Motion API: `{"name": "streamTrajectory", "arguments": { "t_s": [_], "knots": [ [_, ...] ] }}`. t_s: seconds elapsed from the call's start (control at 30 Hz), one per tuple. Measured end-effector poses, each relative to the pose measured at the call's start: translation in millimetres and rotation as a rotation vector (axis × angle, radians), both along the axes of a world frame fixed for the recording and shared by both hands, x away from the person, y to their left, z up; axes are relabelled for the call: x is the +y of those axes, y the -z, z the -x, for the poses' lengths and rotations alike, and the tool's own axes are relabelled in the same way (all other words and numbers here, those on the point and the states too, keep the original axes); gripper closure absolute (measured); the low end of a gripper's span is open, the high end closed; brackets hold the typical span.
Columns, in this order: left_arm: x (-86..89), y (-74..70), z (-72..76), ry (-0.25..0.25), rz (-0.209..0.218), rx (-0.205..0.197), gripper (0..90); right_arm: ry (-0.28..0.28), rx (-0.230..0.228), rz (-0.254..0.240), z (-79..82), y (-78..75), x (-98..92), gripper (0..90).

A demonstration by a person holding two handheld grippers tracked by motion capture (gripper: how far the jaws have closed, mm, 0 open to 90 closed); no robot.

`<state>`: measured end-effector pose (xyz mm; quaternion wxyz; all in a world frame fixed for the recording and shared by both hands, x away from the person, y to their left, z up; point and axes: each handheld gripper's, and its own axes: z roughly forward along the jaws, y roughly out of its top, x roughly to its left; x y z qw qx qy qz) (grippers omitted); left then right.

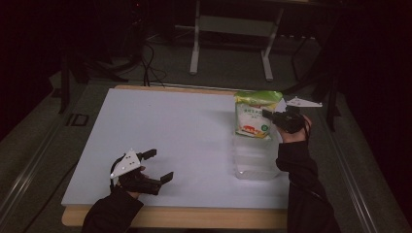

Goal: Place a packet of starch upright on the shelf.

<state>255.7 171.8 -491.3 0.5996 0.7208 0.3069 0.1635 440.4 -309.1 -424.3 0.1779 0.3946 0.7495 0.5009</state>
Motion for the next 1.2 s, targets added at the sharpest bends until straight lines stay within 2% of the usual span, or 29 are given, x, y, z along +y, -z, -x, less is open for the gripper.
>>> {"name": "streamTrajectory", "arguments": {
  "t_s": [0.13,0.3,0.4,0.47,0.57,0.67,0.87,1.0,1.03,1.1,1.2],
  "knots": [
    [-0.7,1.2,-0.2,0.009,-0.004,0.007,0.1,-0.014,0.022,-0.029,-0.8,3.7,-3.7,86.7],
    [-0.9,0.9,-0.1,0.017,0.000,0.006,0.0,-0.023,0.040,-0.005,0.3,9.7,-4.2,86.6],
    [-0.8,1.0,-0.2,0.019,0.000,0.009,0.0,-0.014,0.072,-0.034,-1.8,13.9,-7.6,86.6],
    [-0.7,0.7,-0.4,0.021,0.003,0.010,0.0,-0.006,0.094,-0.038,-3.5,14.4,-10.0,85.9],
    [-0.3,0.4,-0.2,0.020,0.011,0.007,0.0,-0.001,0.098,-0.028,-3.4,13.0,-10.2,84.6],
    [0.4,0.4,-0.7,0.016,0.014,0.008,0.0,0.022,0.086,-0.035,-1.0,7.9,-9.9,76.5],
    [-0.7,0.3,0.5,0.019,0.004,0.002,0.0,0.060,0.082,-0.002,4.2,3.2,-13.1,66.0],
    [-1.0,0.7,0.0,0.018,0.001,0.006,0.1,0.105,0.069,0.021,12.3,-0.9,-12.5,42.9],
    [-1.2,0.8,-0.1,0.018,0.002,0.007,0.1,0.121,0.056,0.032,15.5,-2.4,-12.7,39.5],
    [-1.4,0.8,-0.1,0.020,0.000,0.006,0.0,0.123,0.053,0.019,19.4,-4.0,-14.0,35.0],
    [-1.6,1.1,-0.1,0.020,-0.002,0.009,0.0,0.133,0.019,0.020,26.0,-6.3,-14.2,25.5]
  ]
}}
